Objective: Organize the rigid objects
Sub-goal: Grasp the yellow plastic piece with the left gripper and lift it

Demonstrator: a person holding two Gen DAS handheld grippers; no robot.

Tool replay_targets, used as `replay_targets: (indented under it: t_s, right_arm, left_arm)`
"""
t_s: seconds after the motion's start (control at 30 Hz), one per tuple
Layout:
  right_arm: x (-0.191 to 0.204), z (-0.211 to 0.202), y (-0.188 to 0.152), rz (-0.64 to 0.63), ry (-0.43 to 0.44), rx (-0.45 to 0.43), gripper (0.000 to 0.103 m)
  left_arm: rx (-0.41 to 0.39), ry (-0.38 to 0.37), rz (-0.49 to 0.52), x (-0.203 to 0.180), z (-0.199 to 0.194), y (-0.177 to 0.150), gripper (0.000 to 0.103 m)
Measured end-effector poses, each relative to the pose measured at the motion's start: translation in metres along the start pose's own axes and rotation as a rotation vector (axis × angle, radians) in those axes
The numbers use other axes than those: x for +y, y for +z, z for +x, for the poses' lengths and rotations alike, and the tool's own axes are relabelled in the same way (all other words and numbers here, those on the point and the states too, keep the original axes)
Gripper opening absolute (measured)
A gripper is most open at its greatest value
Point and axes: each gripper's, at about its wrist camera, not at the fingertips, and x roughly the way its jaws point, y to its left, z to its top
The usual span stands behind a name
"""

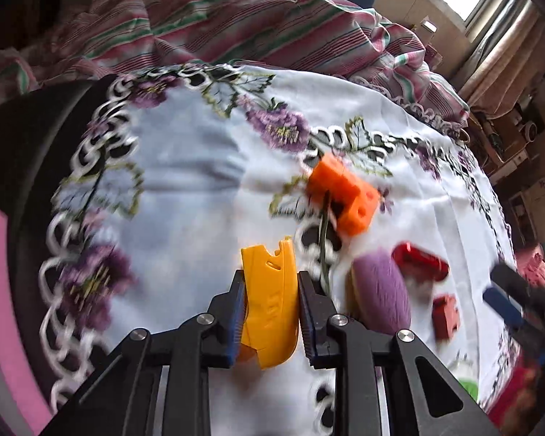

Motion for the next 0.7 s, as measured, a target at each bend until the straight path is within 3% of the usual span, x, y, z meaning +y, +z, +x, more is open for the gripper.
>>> replay_targets:
  t_s: [0.33,0.57,0.7]
  right_arm:
    - [0.027,0.013,-0.013,-0.127,0.078,0.076,0.061]
    - [0.061,0.027,-0.035,-0.305,0.065,0.157,0.061]
    - [0.082,0.044,-0.044,-0.433,-0.017,0.21,0.061]
  left_arm:
    - [-0.017,0.002,0.065,0.002,-0.036,-0.082,0.027]
    - [-0.049,0.002,0.093,0.001,-0.031,-0.083,0.028]
    - [-0.044,0.004,0.096,0.002,-0.03,-0.084,0.028]
